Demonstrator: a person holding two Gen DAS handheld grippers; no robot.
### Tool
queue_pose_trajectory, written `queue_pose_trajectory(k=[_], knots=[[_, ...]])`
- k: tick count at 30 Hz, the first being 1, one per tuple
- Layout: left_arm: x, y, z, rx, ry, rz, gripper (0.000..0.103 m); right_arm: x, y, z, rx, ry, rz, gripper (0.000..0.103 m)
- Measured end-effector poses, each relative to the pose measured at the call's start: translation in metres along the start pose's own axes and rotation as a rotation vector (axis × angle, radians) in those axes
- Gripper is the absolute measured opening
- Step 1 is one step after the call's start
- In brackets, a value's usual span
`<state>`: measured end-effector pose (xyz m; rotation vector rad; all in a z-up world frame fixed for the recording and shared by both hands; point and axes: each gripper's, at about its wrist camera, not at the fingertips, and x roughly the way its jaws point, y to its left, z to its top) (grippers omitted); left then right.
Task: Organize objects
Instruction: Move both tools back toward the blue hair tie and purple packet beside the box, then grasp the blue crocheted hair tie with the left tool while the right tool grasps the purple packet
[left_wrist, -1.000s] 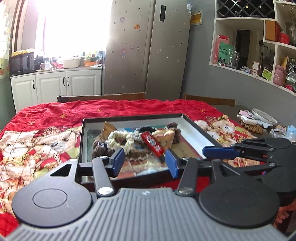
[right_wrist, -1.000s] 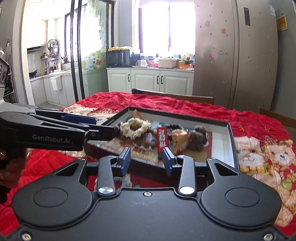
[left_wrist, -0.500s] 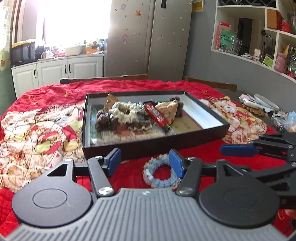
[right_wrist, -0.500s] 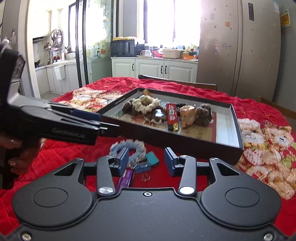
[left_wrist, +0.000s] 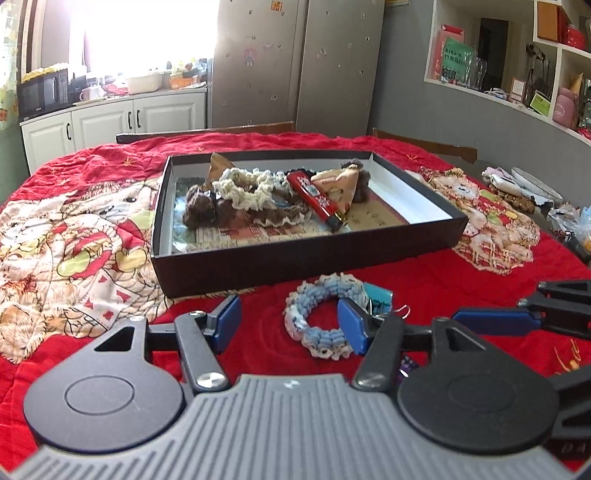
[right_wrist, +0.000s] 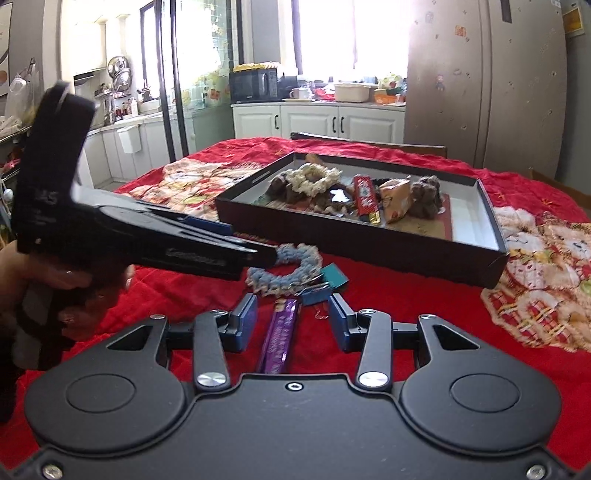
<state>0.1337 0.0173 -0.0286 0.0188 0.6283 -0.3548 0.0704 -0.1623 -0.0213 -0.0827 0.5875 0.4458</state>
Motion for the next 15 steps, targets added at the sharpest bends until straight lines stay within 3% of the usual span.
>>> queue_pose_trajectory(k=[10, 15], knots=[[0.011, 0.000, -0.005, -0.009, 0.021, 0.008, 0.070, 0.014, 0.004, -0.009, -0.002, 0.041, 0.010, 0.040], [0.015, 0.000, -0.007, -0.008, 0.029, 0.010, 0.063, 0.019, 0.004, -0.012, -0.001, 0.065, 0.014, 0.031]])
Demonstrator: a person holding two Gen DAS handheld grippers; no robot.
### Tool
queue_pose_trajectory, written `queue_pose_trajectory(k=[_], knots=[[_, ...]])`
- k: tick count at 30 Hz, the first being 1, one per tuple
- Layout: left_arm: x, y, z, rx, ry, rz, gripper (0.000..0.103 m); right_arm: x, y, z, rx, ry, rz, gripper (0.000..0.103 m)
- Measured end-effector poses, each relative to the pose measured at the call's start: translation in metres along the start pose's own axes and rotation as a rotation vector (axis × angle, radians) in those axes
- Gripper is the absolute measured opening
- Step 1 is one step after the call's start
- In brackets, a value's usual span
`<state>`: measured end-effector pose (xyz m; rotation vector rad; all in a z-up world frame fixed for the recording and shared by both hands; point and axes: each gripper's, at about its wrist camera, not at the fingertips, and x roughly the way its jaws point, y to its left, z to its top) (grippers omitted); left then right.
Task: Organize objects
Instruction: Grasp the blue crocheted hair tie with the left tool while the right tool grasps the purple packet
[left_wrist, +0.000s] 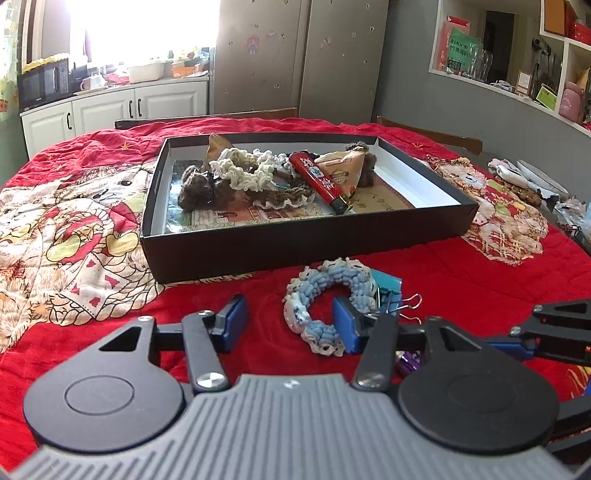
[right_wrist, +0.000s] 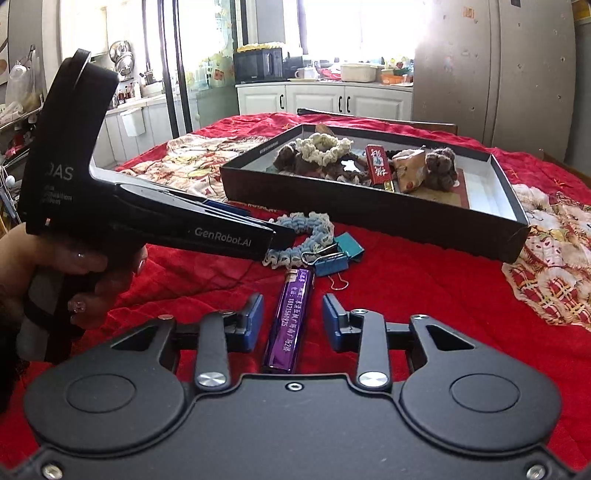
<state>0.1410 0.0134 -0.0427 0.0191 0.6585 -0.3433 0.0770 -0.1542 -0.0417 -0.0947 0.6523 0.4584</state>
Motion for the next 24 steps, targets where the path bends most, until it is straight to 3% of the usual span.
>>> queue_pose_trajectory(k=[4, 8, 15, 20, 24], knots=[[0.002, -0.003, -0.001, 0.006, 0.003, 0.007, 0.057, 0.004, -0.002, -0.001, 0.001, 0.012, 0.000, 0.028], [0.004, -0.006, -0.002, 0.015, 0.002, 0.023, 0.045, 0.005, -0.003, -0.002, 0.004, 0.018, 0.001, 0.028], [0.006, -0.013, -0.003, 0.053, -0.005, 0.053, 0.039, 0.008, -0.002, -0.003, -0.007, 0.023, -0.004, 0.027], [0.005, -0.015, -0.003, 0.052, -0.004, 0.046, 0.024, 0.008, 0.000, -0.003, -0.017, 0.023, -0.010, 0.025], [0.005, -0.016, -0.003, 0.059, -0.005, 0.045, 0.020, 0.009, 0.000, -0.003, -0.020, 0.023, -0.012, 0.022]])
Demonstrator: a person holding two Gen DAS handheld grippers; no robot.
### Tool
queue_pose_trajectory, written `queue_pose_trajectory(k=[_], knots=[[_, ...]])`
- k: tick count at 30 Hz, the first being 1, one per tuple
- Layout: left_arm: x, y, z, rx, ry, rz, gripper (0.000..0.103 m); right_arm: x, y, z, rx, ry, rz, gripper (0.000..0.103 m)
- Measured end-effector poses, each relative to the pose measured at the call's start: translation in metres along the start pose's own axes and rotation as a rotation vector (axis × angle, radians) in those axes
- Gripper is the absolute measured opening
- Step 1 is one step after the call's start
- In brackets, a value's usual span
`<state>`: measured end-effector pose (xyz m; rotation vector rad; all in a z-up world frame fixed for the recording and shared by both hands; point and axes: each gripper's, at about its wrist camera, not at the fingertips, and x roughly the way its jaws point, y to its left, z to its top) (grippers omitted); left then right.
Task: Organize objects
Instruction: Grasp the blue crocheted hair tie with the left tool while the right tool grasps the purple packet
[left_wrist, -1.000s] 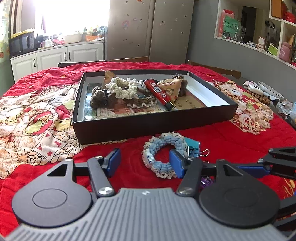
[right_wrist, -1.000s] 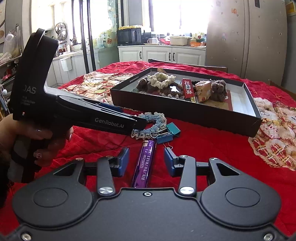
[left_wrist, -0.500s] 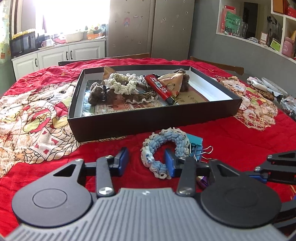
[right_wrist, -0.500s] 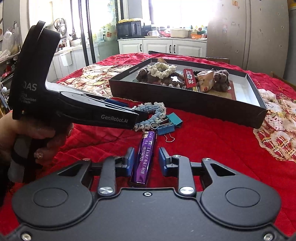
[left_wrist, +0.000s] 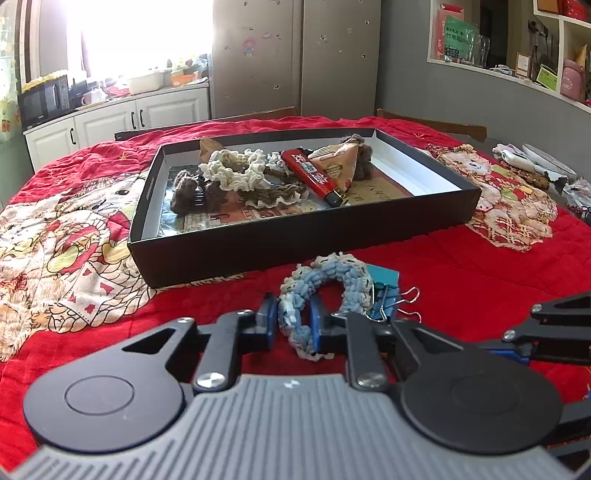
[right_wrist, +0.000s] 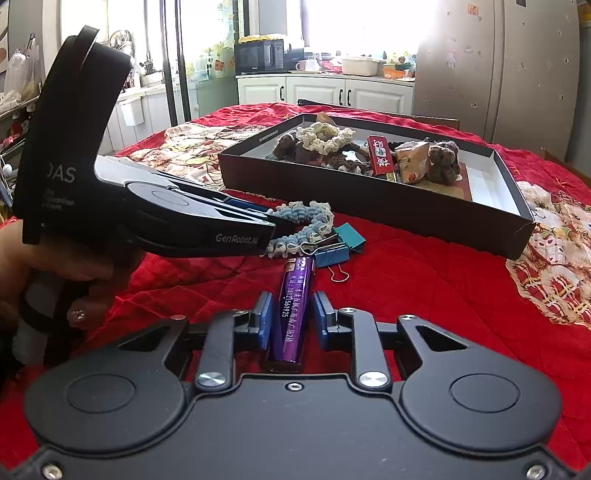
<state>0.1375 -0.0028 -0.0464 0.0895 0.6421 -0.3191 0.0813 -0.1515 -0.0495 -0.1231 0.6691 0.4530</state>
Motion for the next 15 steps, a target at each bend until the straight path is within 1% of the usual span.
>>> queue_pose_trajectory(k=[9, 15], knots=[[-0.0022, 0.0002, -0.0005, 0.005, -0.004, 0.002, 0.017, 0.0000, 0.0000, -0.0002, -0.002, -0.002, -0.001, 0.020], [-0.0057, 0.0042, -0.0004, -0.010, -0.007, 0.000, 0.016, -0.0004, -0.0018, 0.0001, 0.003, -0.005, 0.002, 0.020]])
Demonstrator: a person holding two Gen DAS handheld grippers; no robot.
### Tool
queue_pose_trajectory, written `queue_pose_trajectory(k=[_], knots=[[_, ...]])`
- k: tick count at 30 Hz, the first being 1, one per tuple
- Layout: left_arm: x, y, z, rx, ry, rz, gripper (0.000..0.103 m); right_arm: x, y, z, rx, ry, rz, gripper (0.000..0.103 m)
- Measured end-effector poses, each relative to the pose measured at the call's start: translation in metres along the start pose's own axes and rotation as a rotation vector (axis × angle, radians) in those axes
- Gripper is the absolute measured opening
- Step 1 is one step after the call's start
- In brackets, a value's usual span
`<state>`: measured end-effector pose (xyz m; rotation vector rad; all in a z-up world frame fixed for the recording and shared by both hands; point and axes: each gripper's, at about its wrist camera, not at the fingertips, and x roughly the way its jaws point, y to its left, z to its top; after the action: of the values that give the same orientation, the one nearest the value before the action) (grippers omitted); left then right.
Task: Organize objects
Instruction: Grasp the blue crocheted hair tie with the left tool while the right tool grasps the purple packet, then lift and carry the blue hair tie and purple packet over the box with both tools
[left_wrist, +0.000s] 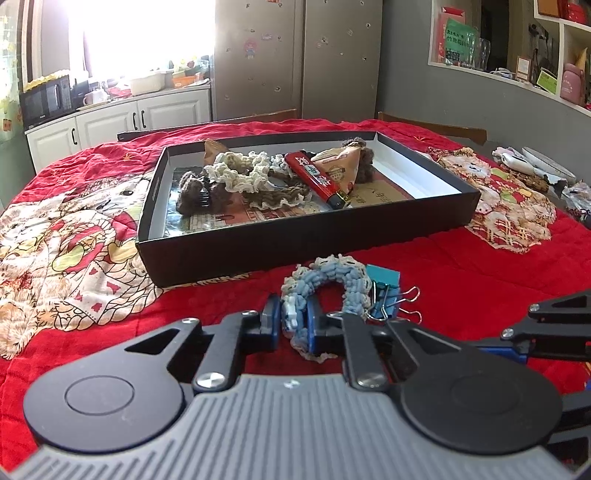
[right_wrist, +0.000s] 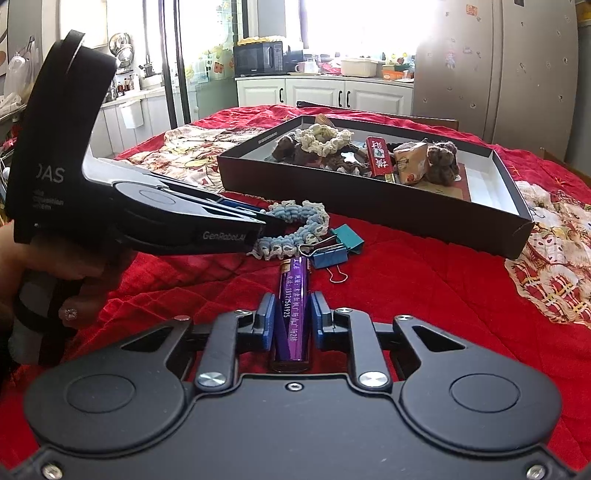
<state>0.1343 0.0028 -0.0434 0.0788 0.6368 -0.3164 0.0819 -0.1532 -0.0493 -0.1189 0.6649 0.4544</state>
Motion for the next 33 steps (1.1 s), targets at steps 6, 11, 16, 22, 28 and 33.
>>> queue_pose_trajectory(k=[6, 11, 16, 22, 28, 33], knots=[[-0.006, 0.002, 0.001, -0.002, -0.019, 0.006, 0.016, 0.000, -0.001, 0.000, 0.002, -0.005, 0.002, 0.020], [-0.011, 0.004, 0.003, -0.005, -0.039, 0.012, 0.016, -0.003, -0.001, -0.001, -0.004, -0.013, 0.009, 0.019], [-0.016, 0.007, 0.006, -0.018, -0.053, 0.006, 0.016, -0.005, 0.000, -0.001, -0.006, -0.028, 0.016, 0.019], [-0.021, 0.008, 0.008, -0.024, -0.075, 0.003, 0.016, -0.009, -0.001, 0.001, 0.001, -0.048, 0.030, 0.019], [-0.028, 0.013, 0.012, -0.046, -0.101, 0.005, 0.016, -0.014, -0.004, 0.004, 0.019, -0.068, 0.038, 0.019], [-0.032, 0.015, 0.015, -0.057, -0.117, 0.006, 0.016, -0.017, -0.007, 0.006, 0.032, -0.076, 0.038, 0.019]])
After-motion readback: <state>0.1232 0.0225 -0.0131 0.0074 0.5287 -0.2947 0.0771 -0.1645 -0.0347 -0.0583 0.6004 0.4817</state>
